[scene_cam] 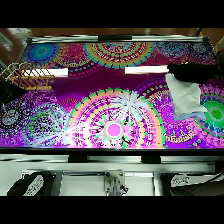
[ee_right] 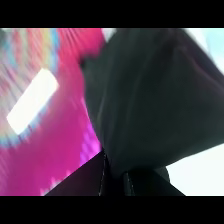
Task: Fold the shirts.
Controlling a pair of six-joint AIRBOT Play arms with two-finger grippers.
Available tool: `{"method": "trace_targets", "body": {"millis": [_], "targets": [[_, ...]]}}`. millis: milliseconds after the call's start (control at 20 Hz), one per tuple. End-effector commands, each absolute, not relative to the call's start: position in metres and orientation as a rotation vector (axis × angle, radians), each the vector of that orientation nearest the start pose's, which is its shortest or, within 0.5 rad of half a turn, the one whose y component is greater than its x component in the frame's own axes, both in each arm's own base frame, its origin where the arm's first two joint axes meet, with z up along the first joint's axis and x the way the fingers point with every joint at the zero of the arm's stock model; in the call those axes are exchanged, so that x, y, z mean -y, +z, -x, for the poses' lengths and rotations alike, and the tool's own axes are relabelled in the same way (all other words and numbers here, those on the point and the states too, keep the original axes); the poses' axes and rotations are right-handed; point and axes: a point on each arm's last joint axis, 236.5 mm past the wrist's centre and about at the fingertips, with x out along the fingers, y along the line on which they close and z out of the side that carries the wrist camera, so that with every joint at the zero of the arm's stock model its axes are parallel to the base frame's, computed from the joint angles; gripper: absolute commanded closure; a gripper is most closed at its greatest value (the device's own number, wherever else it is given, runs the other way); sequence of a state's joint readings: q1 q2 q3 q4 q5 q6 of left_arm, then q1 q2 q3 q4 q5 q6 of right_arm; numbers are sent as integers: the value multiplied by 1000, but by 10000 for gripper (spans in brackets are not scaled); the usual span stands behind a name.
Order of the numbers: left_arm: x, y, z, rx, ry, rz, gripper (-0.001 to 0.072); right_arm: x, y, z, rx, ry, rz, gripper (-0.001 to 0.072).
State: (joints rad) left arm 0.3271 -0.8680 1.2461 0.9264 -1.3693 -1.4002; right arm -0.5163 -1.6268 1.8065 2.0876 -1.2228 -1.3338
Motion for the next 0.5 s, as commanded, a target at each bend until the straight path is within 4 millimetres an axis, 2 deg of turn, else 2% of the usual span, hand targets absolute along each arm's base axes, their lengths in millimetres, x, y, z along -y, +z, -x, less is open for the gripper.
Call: {"method": "trace_targets", "body": {"millis": [0,150,350,450], "targets": [[36,209,-327,-836,-287,416,675,117,94,-451,-1173,-217,-896,647],[39,211,-327,-832,-298,425,675,116,78,-425,-1298,-356,-847,647],[43,214,-327,-825,-316,436,674,123,58,-408,-1364,-491,-827,647],[43,214,-327,-822,-323,421,674,126,42,-397,-1406,-543,-826,647]]}}
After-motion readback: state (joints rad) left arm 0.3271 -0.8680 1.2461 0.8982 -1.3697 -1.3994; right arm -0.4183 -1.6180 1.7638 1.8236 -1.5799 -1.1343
